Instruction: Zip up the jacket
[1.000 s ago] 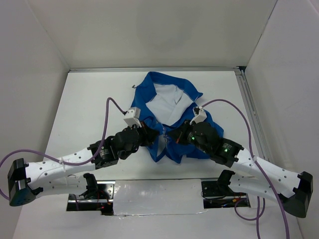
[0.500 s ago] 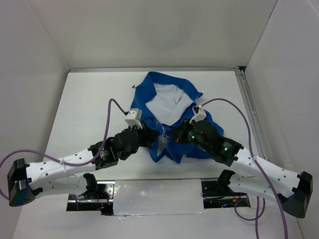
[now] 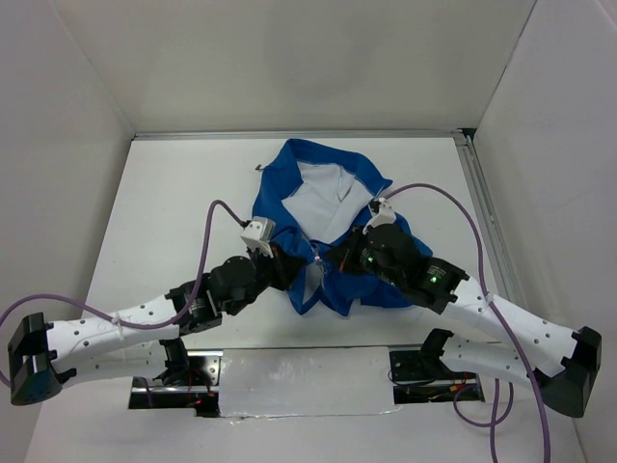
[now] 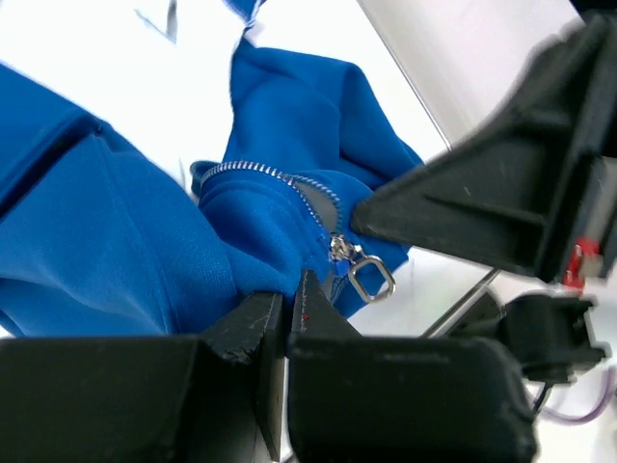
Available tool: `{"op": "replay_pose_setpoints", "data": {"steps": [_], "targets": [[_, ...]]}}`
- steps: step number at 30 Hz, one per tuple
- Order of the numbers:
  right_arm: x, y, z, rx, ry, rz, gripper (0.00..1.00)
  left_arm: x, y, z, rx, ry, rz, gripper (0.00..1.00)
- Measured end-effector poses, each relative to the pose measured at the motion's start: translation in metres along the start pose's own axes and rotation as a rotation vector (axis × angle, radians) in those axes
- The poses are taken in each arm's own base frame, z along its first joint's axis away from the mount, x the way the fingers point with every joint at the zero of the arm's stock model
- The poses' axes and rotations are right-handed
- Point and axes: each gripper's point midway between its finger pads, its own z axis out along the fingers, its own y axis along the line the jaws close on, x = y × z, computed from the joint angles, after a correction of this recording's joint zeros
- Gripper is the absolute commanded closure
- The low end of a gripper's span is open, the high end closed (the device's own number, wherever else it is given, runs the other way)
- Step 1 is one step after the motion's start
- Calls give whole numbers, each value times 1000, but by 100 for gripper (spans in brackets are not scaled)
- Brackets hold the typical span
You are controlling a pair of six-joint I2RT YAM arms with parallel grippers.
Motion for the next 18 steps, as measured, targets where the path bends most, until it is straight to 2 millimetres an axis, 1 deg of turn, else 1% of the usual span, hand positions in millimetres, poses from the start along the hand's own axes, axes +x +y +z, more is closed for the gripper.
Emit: {"op": "replay_pose_setpoints", "data": {"steps": [3,7,12,15,18], "targets": [[3,-2,1,11,21,-12,100,2,-2,-3,57,-14,71,100],[4,-3,1,11,27,-20,100,2,-9,-4,110,-14,142,100],[4,-1,0,-19,22,-35,100,5,-12,-3,139,-3,181,100],[6,-4,-5,-40,13,-32,100,11,-12,-2,148,16,201,100],[4,-2,-10,-60,-2,-36,100,15,-13,-2,160,36,215,100]]}}
